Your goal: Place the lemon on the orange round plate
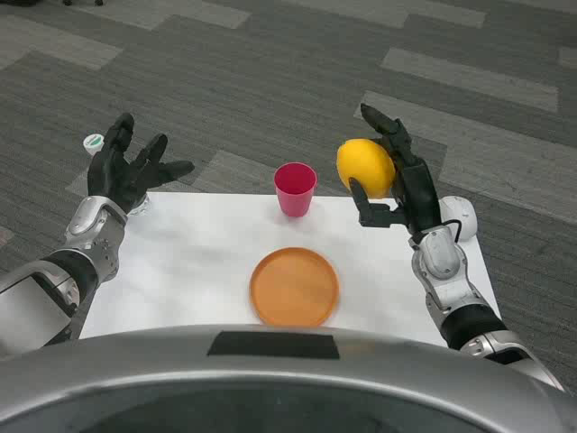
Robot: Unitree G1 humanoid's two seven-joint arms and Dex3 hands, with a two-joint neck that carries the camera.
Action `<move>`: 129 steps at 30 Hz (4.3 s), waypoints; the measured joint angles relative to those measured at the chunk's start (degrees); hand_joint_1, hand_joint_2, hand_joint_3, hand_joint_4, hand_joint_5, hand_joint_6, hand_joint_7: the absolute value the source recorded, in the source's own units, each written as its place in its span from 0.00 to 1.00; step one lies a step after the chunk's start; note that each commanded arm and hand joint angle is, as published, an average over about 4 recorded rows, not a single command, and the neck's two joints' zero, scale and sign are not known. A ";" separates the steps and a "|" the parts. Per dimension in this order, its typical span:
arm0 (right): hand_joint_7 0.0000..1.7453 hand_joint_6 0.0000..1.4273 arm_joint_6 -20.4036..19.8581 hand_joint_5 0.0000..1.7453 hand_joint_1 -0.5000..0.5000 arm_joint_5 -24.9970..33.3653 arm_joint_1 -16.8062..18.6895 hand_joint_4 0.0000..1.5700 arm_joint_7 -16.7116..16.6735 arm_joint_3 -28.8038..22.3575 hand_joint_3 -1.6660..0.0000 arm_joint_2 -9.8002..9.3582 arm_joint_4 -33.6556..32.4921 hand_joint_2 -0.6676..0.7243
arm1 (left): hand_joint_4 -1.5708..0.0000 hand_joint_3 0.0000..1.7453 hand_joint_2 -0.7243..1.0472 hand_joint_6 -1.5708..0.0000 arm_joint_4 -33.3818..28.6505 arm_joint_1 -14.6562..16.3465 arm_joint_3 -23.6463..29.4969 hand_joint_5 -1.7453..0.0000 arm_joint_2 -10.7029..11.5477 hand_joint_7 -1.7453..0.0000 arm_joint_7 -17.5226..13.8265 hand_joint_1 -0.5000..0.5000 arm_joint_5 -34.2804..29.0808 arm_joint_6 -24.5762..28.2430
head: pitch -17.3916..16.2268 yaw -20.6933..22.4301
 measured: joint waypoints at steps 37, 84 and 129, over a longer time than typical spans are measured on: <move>0.20 0.02 1.46 0.81 0.15 2.99 -9.82 0.02 0.63 30.77 0.14 -4.60 18.59 0.09 | 0.95 0.03 0.95 1.00 -0.72 0.62 -0.05 1.00 1.74 1.00 0.00 1.00 -0.14 -0.31 | -2.25 1.34; 0.08 0.00 8.75 0.28 0.33 12.16 -17.78 0.00 5.33 53.44 0.86 0.82 25.45 0.59 | 0.95 0.05 0.95 1.00 -0.42 0.60 -1.92 1.00 4.13 1.00 0.08 1.00 -1.88 -0.30 | -8.09 5.69; 0.08 0.00 6.47 0.33 0.54 12.15 -2.34 0.00 5.42 -2.96 0.86 3.02 12.62 0.45 | 0.95 0.05 0.95 1.00 -0.33 -0.42 0.58 1.00 5.07 1.00 0.08 1.00 -1.92 -0.29 | 1.17 -8.81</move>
